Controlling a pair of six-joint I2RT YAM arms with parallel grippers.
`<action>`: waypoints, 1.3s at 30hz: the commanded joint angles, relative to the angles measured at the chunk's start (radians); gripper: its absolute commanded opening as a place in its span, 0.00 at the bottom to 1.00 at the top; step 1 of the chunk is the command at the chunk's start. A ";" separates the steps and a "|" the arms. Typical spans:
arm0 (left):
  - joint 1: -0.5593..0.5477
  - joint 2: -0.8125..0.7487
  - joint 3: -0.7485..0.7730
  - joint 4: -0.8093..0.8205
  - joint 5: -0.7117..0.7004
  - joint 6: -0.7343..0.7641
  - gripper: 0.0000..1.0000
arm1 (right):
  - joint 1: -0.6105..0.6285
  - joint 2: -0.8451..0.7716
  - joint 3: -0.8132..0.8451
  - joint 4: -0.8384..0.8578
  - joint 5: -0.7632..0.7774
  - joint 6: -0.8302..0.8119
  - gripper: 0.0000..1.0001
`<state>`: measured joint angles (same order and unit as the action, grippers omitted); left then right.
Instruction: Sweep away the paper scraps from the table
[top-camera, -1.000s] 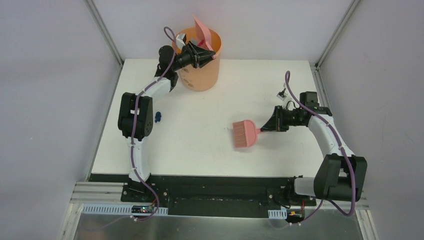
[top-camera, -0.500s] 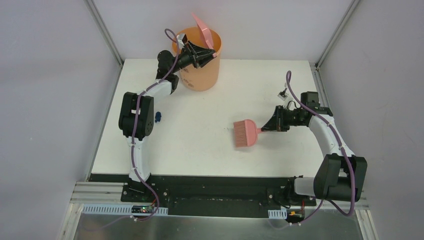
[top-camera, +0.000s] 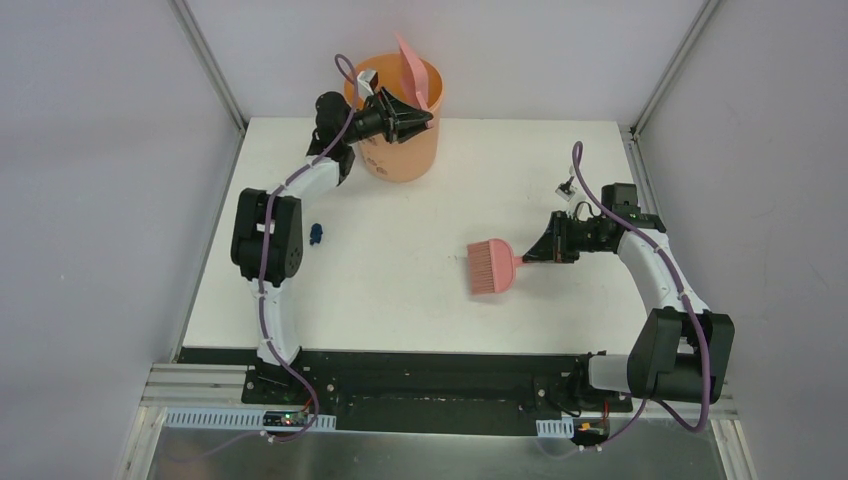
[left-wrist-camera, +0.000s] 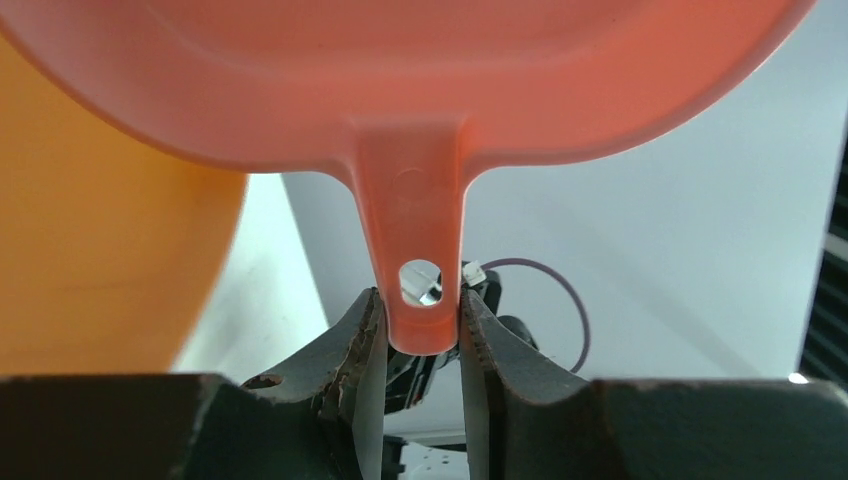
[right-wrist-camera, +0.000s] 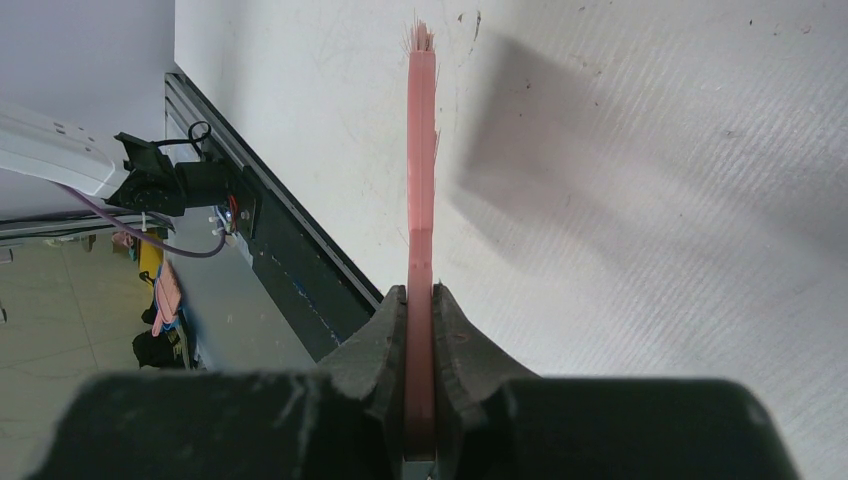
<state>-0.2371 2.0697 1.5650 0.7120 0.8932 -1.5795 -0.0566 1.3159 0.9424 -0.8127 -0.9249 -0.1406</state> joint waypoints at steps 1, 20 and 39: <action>-0.011 -0.184 0.012 -0.211 0.043 0.268 0.00 | -0.008 -0.023 0.003 0.016 -0.041 -0.029 0.00; -0.013 -0.357 0.029 -0.765 0.017 0.706 0.00 | -0.009 -0.022 0.006 0.014 -0.035 -0.039 0.00; -0.018 -0.954 -0.346 -1.642 -0.564 1.322 0.00 | -0.006 -0.009 -0.001 0.037 -0.047 -0.028 0.00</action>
<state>-0.2497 1.1606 1.2781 -0.7677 0.5377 -0.3954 -0.0574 1.3159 0.9424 -0.8124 -0.9298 -0.1589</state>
